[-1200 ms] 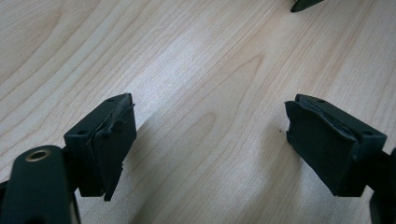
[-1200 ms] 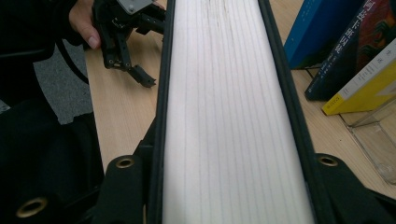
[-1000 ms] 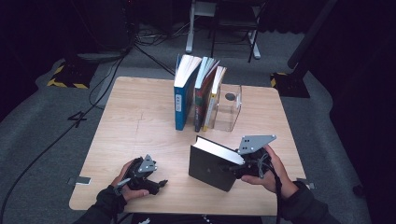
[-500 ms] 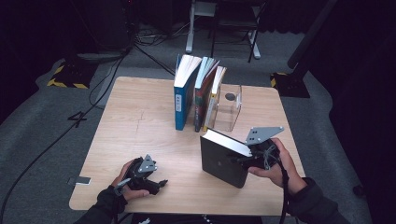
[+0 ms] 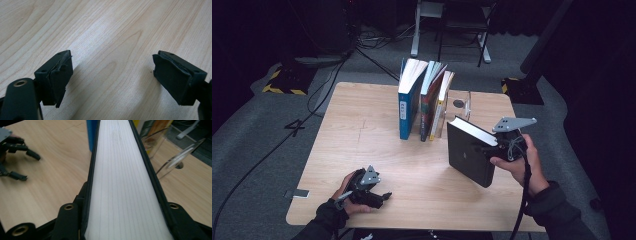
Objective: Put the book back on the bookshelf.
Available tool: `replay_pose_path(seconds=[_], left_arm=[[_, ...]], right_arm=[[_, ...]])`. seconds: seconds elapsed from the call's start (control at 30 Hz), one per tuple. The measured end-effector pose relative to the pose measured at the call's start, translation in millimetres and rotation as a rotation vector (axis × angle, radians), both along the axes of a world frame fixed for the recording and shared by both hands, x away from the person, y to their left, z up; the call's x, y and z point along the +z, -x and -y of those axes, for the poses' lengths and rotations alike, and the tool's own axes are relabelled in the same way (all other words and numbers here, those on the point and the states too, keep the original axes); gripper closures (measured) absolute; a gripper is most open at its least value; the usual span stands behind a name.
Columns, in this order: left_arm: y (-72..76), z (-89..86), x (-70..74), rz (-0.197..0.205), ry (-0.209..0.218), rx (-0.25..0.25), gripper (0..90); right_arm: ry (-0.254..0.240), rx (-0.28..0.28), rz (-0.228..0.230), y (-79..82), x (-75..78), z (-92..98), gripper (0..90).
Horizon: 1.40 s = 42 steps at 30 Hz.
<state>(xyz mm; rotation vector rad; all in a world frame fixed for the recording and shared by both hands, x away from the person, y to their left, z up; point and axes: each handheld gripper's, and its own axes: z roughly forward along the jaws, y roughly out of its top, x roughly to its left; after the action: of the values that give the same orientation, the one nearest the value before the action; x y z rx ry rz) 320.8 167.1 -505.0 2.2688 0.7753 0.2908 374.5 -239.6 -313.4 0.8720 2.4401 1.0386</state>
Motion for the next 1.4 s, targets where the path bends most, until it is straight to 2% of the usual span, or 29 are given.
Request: replay_pose_path(seconds=[0.2, 0.4, 0.6, 0.77, 0.97, 1.13, 1.27, 1.4], left_arm=[[-0.6, 0.2, 0.0, 0.0, 0.0, -0.001, 15.8], [-0.8, 0.3, 0.2, -0.001, -0.001, -0.003, 15.8], [-1.4, 0.5, 0.2, 0.001, -0.002, -0.01, 15.8], [-1.4, 0.6, 0.3, 0.0, -0.004, -0.01, 15.8], [-1.3, 0.9, 0.1, 0.002, -0.001, -0.009, 15.8], [-1.3, 1.4, 0.0, 0.001, 0.0, -0.009, 15.8], [-1.3, 1.5, 0.0, 0.001, 0.001, -0.01, 15.8], [-1.3, 1.6, 0.0, 0.001, 0.001, -0.011, 15.8]], right_arm=[[-0.022, -0.07, 0.042, -16.7, 5.0, -1.8, 53.3], [-0.034, -0.106, 0.055, -32.8, 7.4, -13.7, 53.2], [-0.067, -0.178, 0.058, -49.0, 9.4, -21.8, 53.2], [-0.058, -0.235, 0.079, -57.7, 9.4, -28.0, 53.2], [-0.074, -0.287, 0.11, -67.3, 9.0, -32.9, 53.2], [-0.092, -0.329, 0.104, -79.0, 5.3, -38.5, 53.3], [-0.081, -0.356, 0.113, -89.2, 2.0, -46.4, 53.3], [-0.107, -0.397, 0.116, -100.4, 0.5, -47.8, 53.3]])
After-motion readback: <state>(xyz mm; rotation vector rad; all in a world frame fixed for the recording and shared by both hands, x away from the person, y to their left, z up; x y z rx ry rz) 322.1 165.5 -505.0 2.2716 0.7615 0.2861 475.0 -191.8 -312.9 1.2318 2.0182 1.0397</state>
